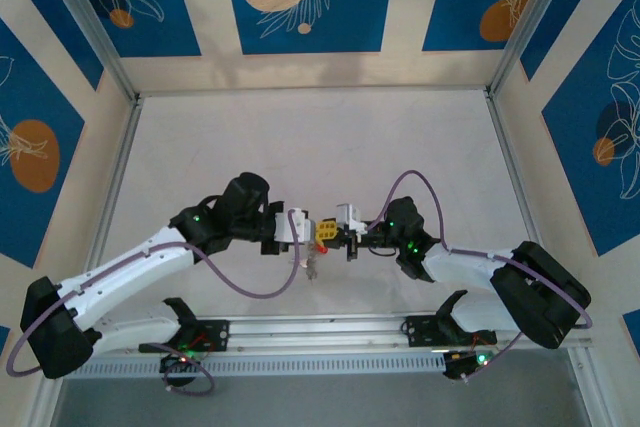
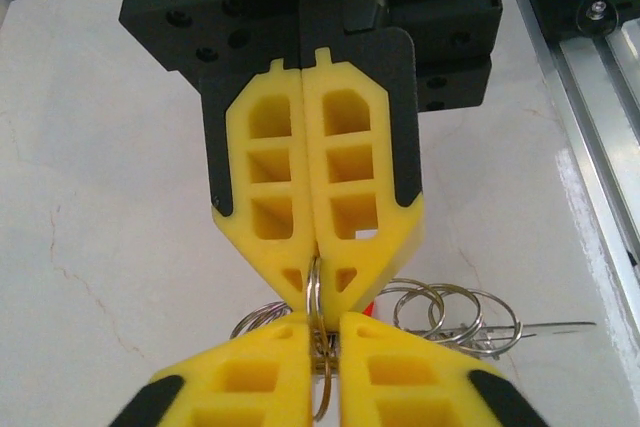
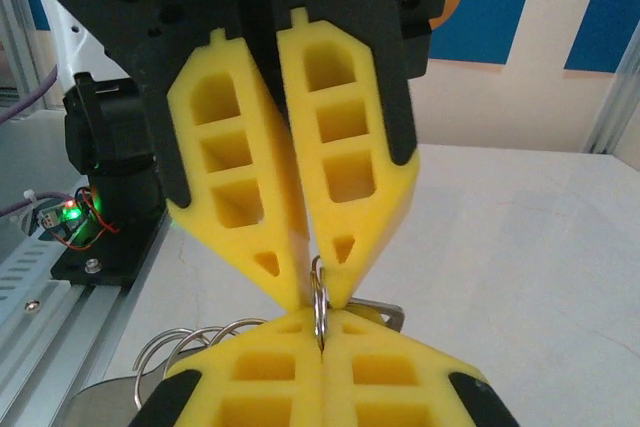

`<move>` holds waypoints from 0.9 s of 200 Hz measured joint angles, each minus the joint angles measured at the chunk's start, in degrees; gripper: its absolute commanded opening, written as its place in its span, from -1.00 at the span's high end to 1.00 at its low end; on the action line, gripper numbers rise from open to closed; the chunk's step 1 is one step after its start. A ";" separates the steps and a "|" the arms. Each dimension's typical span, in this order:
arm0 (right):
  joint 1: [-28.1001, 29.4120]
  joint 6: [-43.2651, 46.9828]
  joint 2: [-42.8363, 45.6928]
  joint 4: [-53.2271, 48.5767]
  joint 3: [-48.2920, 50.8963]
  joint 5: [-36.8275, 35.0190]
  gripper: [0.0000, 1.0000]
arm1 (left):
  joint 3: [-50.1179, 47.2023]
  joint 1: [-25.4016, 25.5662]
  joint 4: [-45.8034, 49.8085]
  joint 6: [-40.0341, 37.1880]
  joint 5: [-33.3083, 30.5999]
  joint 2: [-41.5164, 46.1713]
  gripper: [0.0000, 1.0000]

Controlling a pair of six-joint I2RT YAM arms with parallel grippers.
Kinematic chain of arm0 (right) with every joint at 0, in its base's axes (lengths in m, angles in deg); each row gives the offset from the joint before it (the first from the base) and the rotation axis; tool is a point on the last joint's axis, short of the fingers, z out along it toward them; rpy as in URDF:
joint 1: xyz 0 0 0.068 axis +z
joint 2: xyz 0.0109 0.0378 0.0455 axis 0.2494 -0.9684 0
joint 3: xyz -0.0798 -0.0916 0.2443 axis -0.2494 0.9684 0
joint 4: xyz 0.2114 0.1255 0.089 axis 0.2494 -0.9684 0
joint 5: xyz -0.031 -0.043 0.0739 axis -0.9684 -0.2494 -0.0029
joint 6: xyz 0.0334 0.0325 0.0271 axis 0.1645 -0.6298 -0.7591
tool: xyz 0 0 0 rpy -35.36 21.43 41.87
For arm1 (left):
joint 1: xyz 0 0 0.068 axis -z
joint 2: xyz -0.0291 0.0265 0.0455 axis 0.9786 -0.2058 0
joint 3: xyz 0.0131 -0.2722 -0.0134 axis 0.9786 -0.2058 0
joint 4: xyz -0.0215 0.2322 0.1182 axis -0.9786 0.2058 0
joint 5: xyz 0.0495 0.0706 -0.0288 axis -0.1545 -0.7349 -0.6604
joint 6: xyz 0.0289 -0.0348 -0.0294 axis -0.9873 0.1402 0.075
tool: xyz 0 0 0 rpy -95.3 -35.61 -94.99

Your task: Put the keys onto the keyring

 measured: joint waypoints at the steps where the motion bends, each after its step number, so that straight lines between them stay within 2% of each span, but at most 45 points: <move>1: 0.00 -0.02 0.00 0.00 0.00 0.00 1.00 | 0.00 0.00 -0.02 -0.04 0.00 0.02 0.92; 10: -0.02 0.02 0.00 -0.02 0.02 -0.20 1.00 | 0.00 -0.04 0.00 0.26 -0.02 0.02 0.98; 27: -0.07 0.46 0.02 -0.39 0.04 -0.28 0.69 | 0.00 -0.04 0.11 0.90 -0.17 0.00 1.00; 36: -0.04 0.94 0.04 -0.70 0.04 -0.55 0.61 | 0.02 -0.04 0.33 1.07 -0.28 -0.09 1.00; 55: 0.02 2.40 0.63 -3.04 -0.02 -1.60 0.58 | 1.77 -0.02 3.39 1.20 -1.62 -1.36 1.00; 92: 1.01 5.99 2.25 -8.87 -1.46 -3.37 0.55 | 10.29 2.95 13.03 -0.44 -8.57 -6.67 1.00; 114: 1.31 6.62 2.12 -10.08 -2.05 -3.74 0.59 | 12.96 4.26 16.44 -1.42 -11.23 -8.41 1.00; 138: 1.42 6.75 1.29 -10.05 -2.47 -4.09 0.83 | 14.12 4.59 18.27 -1.81 -12.33 -9.09 1.00; 148: 1.46 6.73 1.01 -10.08 -2.60 -4.13 1.00 | 14.36 4.63 18.93 -1.81 -12.55 -9.25 1.00; 180: 1.62 6.36 0.76 -9.70 -2.71 -4.33 1.00 | 14.58 4.66 19.45 -1.79 -12.57 -9.16 0.84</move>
